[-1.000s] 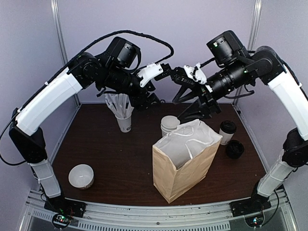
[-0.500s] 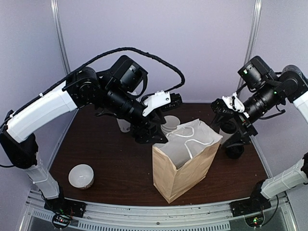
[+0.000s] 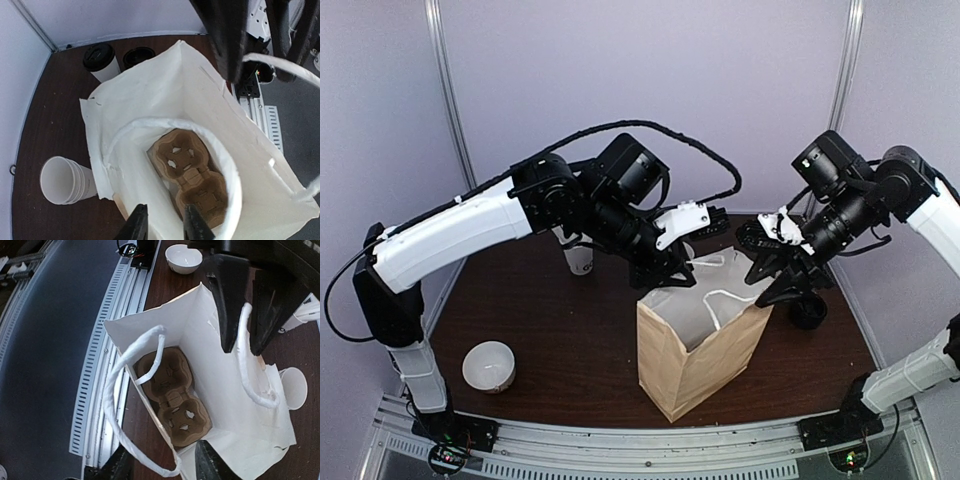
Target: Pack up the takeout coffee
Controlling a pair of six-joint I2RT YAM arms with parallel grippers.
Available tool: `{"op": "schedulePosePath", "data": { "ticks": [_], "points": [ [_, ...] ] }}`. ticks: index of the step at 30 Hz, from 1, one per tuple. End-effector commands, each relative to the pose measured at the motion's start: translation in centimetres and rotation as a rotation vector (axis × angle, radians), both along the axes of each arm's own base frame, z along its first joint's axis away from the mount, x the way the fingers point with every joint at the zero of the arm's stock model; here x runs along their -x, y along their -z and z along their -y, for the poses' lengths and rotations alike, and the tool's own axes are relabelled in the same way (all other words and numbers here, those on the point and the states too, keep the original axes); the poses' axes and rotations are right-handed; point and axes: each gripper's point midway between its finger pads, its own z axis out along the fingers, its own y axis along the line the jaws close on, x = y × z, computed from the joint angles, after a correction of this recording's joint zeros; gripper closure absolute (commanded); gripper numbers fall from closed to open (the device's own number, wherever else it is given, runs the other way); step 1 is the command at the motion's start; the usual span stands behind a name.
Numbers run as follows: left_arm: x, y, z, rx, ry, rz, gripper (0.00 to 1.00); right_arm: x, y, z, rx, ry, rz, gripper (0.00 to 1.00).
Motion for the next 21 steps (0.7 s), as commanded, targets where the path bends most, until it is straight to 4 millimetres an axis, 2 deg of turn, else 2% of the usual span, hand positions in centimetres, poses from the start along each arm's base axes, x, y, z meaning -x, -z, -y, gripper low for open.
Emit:
{"op": "schedulePosePath", "data": {
  "ticks": [1, 2, 3, 6, 9, 12, 17, 21],
  "points": [
    [-1.0, -3.6, 0.6, 0.095, -0.033, 0.077, 1.00, -1.1, -1.7, -2.5, -0.064, -0.010, 0.028, 0.86],
    [-1.1, -4.2, 0.3, 0.103, -0.045, 0.093, 1.00, -1.3, -2.1, -2.9, -0.067, -0.013, 0.032, 0.96],
    [-1.3, -4.8, 0.0, 0.109, -0.055, 0.112, 1.00, -1.3, -2.6, -3.2, -0.078, -0.018, 0.036, 1.00],
    [-2.3, -6.8, -1.3, 0.125, -0.094, 0.189, 1.00, -1.6, -5.4, -4.4, -0.144, -0.026, 0.057, 1.00],
    [-3.8, -8.9, -2.8, 0.144, -0.145, 0.242, 1.00, -1.8, -9.9, -5.5, -0.270, -0.031, 0.113, 1.00],
    [-5.5, -11.0, -3.9, 0.163, -0.199, 0.307, 1.00, -1.8, -13.1, -6.2, -0.351, -0.039, 0.130, 1.00],
    [-6.3, -14.6, -4.5, 0.231, -0.210, 0.359, 1.00, -2.1, -15.8, -7.5, -0.419, -0.047, 0.133, 1.00],
    [-6.6, -15.6, -4.5, 0.236, -0.201, 0.386, 1.00, -2.2, -16.5, -8.1, -0.435, -0.052, 0.148, 1.00]
  ]
}}
